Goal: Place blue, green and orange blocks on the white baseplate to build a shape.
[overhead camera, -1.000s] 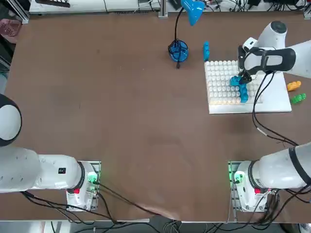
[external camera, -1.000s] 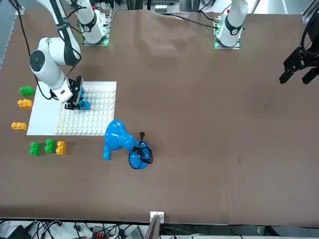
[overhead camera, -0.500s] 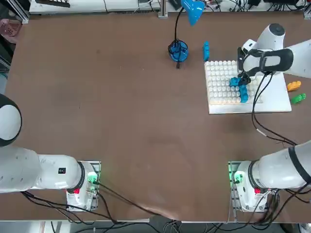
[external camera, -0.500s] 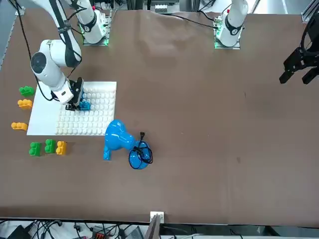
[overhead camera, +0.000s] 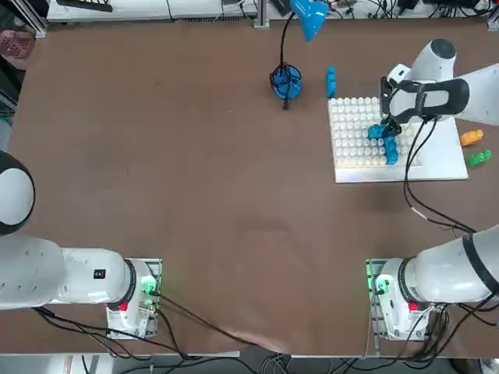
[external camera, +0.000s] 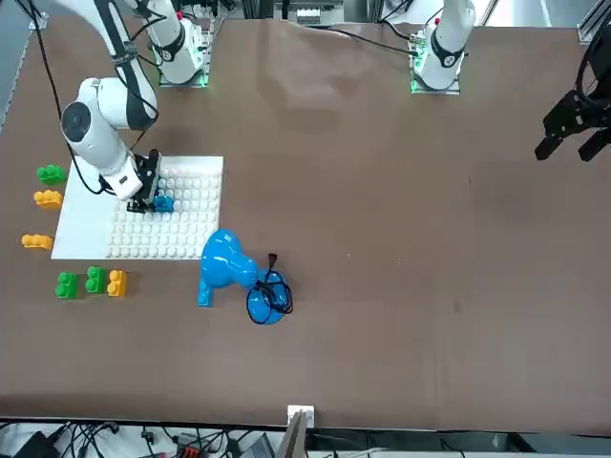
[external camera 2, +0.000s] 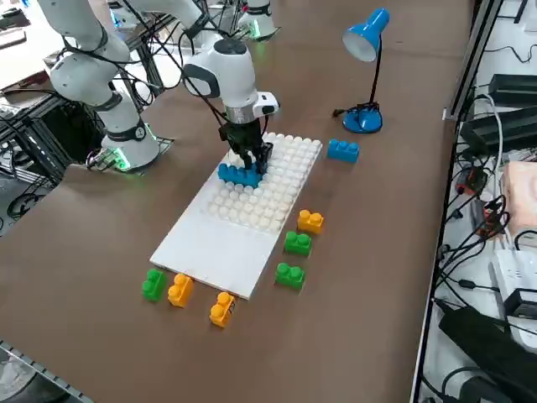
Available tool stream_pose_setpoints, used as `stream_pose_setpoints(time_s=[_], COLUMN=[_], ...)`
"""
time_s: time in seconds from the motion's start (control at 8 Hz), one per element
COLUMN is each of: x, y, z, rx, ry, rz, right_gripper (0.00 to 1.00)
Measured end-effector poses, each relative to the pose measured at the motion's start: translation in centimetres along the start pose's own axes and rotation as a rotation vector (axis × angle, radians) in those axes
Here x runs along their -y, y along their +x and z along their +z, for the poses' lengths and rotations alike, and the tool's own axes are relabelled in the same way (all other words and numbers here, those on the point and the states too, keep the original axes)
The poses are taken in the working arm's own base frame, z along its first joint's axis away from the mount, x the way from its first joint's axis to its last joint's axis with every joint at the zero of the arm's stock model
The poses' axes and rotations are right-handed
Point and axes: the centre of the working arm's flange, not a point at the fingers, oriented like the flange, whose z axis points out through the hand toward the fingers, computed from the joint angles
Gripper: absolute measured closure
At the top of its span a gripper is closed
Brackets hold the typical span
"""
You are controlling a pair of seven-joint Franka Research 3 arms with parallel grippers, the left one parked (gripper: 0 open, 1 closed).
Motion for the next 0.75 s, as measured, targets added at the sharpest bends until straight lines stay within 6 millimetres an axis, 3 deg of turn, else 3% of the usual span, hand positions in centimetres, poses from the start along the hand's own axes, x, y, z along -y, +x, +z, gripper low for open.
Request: stream_pose_setpoints(time_s=[0.62,0.75], x=[-0.2,-0.3], y=[0.3,0.6], z=[-0.2,-1.2], rx=[-0.004,-0.007], ry=[-0.026,-0.031], rz=[0.012,0.029], right_gripper=[0.41,0.25])
